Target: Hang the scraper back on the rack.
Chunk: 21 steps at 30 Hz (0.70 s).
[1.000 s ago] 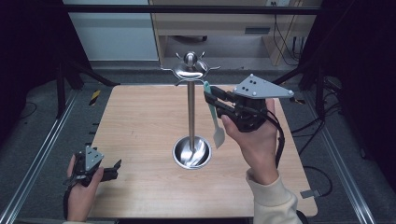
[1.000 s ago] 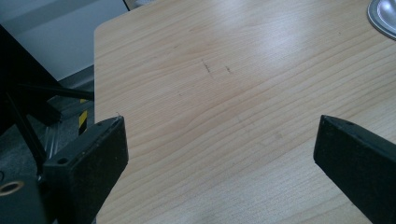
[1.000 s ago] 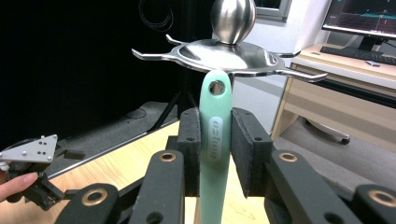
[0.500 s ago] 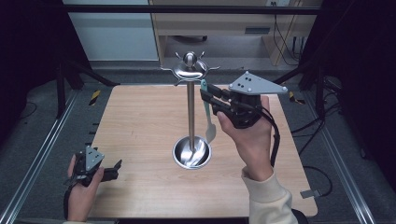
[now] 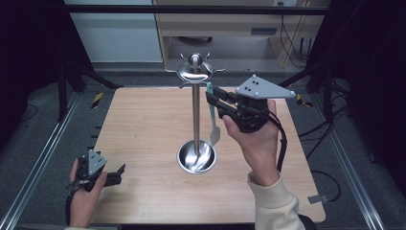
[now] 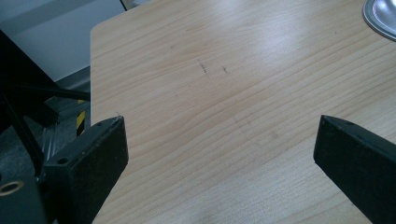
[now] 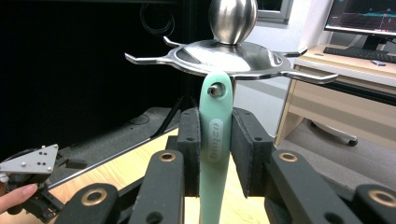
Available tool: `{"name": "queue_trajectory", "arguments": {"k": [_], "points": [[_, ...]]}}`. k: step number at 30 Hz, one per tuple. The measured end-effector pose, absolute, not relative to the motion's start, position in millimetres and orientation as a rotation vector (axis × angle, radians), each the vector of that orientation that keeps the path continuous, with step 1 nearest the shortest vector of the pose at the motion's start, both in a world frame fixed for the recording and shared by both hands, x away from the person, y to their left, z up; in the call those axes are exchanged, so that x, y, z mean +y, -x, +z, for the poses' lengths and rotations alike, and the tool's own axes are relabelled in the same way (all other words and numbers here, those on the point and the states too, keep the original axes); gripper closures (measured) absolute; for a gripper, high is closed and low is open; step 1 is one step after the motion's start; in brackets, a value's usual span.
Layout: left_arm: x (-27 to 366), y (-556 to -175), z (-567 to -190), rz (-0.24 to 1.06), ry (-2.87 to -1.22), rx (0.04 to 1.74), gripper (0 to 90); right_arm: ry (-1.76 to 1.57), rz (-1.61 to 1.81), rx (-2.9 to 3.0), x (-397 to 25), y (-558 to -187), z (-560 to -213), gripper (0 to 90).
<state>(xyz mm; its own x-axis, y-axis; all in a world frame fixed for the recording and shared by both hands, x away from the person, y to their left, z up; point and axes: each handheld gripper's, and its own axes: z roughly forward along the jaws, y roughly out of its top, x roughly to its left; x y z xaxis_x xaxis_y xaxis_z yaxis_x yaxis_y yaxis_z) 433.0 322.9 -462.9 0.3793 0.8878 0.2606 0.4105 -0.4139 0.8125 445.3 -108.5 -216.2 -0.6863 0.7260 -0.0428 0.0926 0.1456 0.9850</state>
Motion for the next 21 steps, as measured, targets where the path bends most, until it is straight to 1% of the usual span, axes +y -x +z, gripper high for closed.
{"name": "queue_trajectory", "arguments": {"k": [21], "points": [[323.4, -432.7, -462.8, 0.932, -1.988, 1.119, 2.7, -0.769, 1.586, 1.906, -110.3, -445.4, -217.5, 73.2]]}}
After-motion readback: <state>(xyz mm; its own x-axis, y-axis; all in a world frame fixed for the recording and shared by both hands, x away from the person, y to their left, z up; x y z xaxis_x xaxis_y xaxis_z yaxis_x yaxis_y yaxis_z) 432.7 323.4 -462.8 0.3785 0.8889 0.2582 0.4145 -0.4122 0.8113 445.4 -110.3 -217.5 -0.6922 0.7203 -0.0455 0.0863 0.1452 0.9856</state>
